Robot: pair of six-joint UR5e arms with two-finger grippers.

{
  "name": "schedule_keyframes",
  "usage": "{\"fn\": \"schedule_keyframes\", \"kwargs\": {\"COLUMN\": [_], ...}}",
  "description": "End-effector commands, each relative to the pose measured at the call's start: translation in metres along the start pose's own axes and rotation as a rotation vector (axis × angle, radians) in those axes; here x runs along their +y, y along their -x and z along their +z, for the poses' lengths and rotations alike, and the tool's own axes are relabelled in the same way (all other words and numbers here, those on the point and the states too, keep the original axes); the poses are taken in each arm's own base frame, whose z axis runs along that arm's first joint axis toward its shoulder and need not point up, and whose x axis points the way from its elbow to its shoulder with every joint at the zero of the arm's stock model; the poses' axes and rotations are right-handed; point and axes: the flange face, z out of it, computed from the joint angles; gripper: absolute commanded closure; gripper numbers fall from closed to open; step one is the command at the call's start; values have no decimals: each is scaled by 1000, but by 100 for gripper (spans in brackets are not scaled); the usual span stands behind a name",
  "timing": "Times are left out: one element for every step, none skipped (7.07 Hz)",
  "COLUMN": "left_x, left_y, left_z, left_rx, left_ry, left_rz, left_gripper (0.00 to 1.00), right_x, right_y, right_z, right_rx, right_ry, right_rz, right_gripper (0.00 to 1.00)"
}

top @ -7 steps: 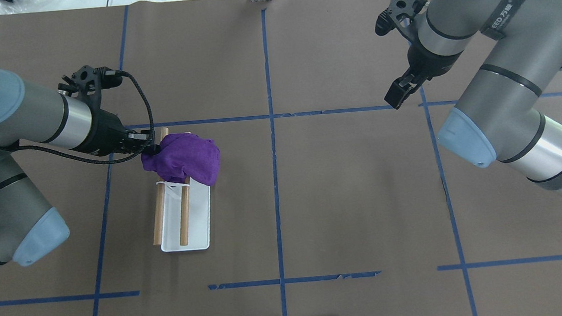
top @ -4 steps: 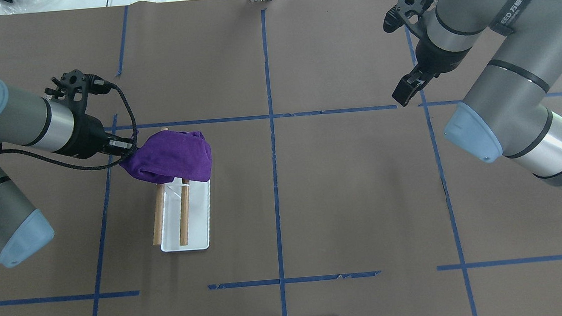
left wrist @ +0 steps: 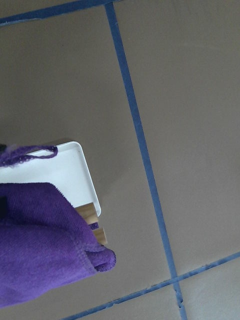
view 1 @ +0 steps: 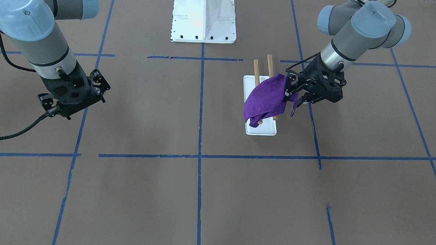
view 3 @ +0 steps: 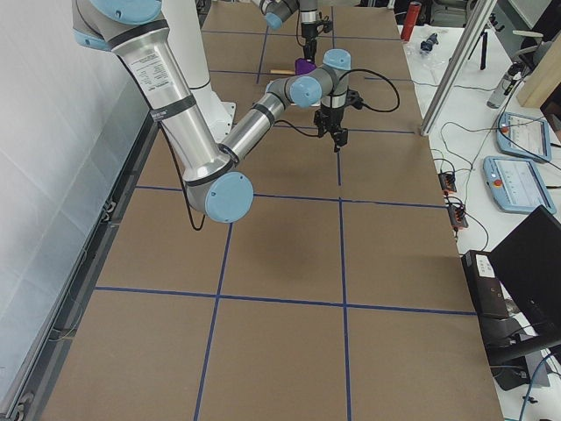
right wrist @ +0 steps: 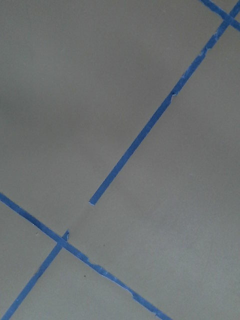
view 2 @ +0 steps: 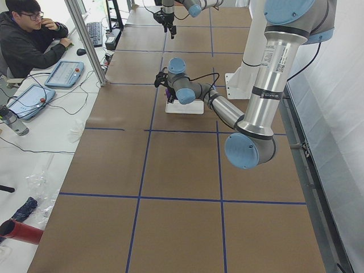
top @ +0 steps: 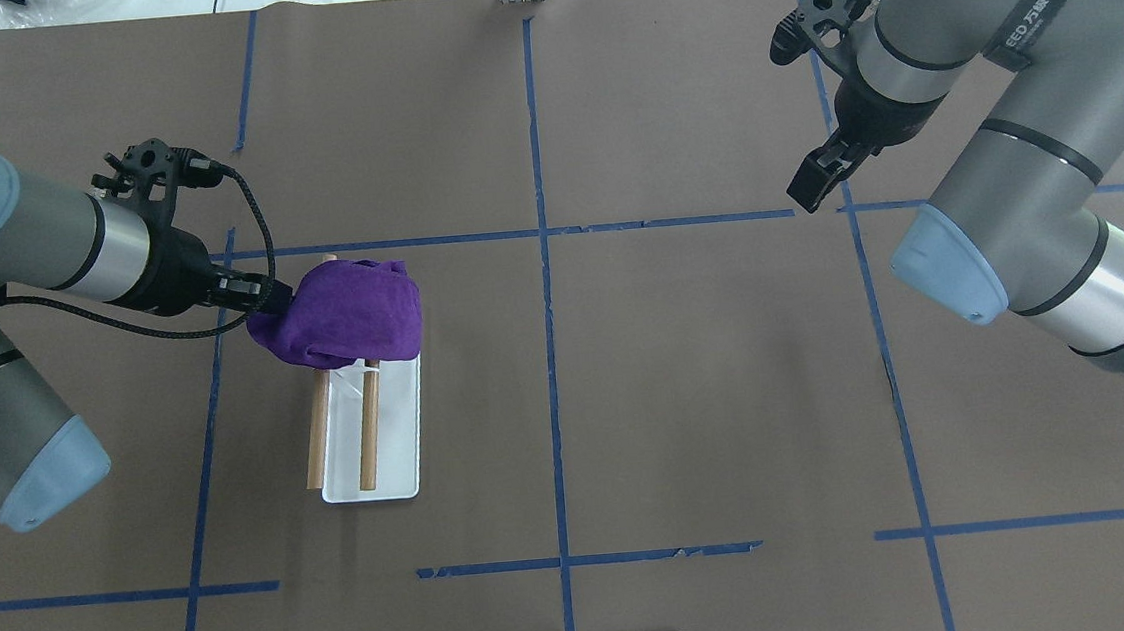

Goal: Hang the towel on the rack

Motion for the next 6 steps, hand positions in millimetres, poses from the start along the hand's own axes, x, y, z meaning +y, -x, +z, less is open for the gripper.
{"fn": "schedule_keyframes", "kwargs": {"left_x": [-1, -1, -2, -3, -2, -3], "left_y": [1, 1, 4, 4, 7, 11], "left_z": [-1, -1, -2, -2, -2, -1], "left_rx": [-1, -1, -5, -5, -9, -16], "left_ry": [-2, -2, -4, -5, -6, -7], "left_rz": [-5, -5, -8, -9, -11, -14], "left_gripper": [0, 0, 0, 0, 0, 0], "right_x": [0, 0, 1, 1, 1, 1], "right_y": [0, 0, -1, -1, 0, 0], "right_z": [0, 1, 1, 1, 0, 0], "right_rx": [0, 0, 1, 1, 1, 1], "right_ry": [1, 2, 3, 3, 3, 3], "right_rz": [1, 1, 2, 2, 2, 2], "right_gripper": [0, 0, 0, 0, 0, 0]}}
